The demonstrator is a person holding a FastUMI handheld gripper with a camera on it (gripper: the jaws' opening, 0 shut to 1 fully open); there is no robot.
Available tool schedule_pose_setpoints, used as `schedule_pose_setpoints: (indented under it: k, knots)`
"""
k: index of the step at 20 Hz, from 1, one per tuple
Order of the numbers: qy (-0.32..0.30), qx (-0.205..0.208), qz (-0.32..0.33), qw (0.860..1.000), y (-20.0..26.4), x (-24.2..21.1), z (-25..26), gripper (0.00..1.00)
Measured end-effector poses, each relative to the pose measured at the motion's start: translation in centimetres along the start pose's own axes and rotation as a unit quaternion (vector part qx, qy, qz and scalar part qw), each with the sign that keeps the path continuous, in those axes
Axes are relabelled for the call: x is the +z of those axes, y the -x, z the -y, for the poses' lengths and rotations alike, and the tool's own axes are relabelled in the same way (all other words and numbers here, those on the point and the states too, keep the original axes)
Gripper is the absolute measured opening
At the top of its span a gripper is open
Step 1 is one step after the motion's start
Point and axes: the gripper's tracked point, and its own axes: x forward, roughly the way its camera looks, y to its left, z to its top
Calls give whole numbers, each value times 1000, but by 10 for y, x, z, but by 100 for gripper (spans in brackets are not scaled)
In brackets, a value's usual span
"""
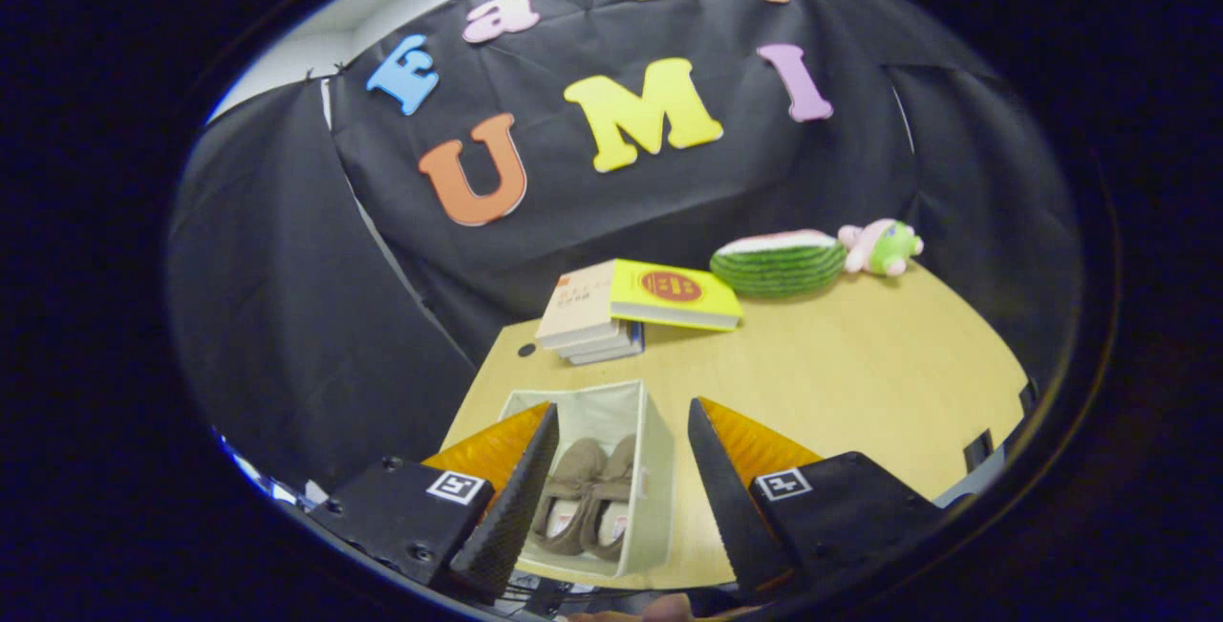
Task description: Open the storage box then place both shoes into the box .Put the left shoe in first, then the right shoe, with the right side of both shoes facing outward in a uniform manner.
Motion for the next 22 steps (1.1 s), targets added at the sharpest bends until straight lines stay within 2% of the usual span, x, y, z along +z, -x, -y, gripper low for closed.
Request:
schedule_pose_setpoints:
  k: [2, 5, 8, 10, 11, 15, 18, 22]
  knots:
    - [39, -12, 66, 997, 23, 22, 12, 92]
    - [83, -34, 158, 983, 67, 51, 21, 100]
    - [118, -44, 243, 962, 108, 66, 20, 100]
    - [128, -45, 274, 952, 125, 57, 23, 100]
    - [125, -49, 281, 950, 133, 49, 29, 100]
    - [108, -34, 245, 963, 131, 16, 37, 100]
    - [118, -16, 220, 968, 128, 7, 38, 100]
    - [113, -25, 228, 967, 134, 12, 45, 100]
